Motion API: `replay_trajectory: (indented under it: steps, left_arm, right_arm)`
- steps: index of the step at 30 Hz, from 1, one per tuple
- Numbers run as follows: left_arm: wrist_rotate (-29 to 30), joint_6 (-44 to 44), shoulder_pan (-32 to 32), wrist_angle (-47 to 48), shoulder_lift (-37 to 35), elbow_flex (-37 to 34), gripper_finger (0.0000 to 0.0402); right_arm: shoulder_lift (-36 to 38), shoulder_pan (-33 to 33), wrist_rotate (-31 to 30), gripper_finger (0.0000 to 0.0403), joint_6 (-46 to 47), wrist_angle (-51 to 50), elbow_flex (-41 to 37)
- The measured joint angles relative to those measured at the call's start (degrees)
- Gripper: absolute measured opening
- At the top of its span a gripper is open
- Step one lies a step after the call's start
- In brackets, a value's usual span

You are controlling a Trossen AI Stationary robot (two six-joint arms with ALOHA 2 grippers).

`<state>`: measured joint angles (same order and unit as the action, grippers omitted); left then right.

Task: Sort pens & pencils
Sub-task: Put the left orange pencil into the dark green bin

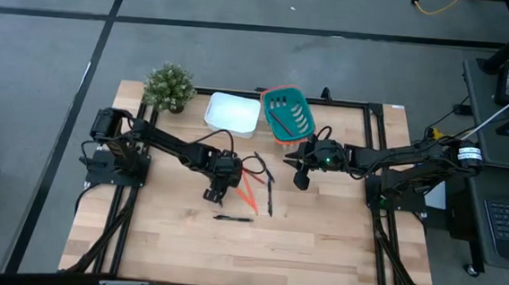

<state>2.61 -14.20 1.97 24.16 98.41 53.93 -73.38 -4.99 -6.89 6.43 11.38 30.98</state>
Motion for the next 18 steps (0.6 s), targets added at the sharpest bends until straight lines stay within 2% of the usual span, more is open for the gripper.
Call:
replay_trajectory:
  steps: [6,18]
  left_arm:
    - [-0.63,-0.95,-0.12,-0.12,0.24,-0.02,0.0143]
    - [-1.83,-4.29,-0.58,-0.2,5.07,0.48,0.0142]
  right_arm:
    - [0.0,-0.02,-0.01,0.0087,-0.69,0.0,0.0]
    - [0.0,-0.02,0.0,0.0087,-0.83,-0.02,0.02]
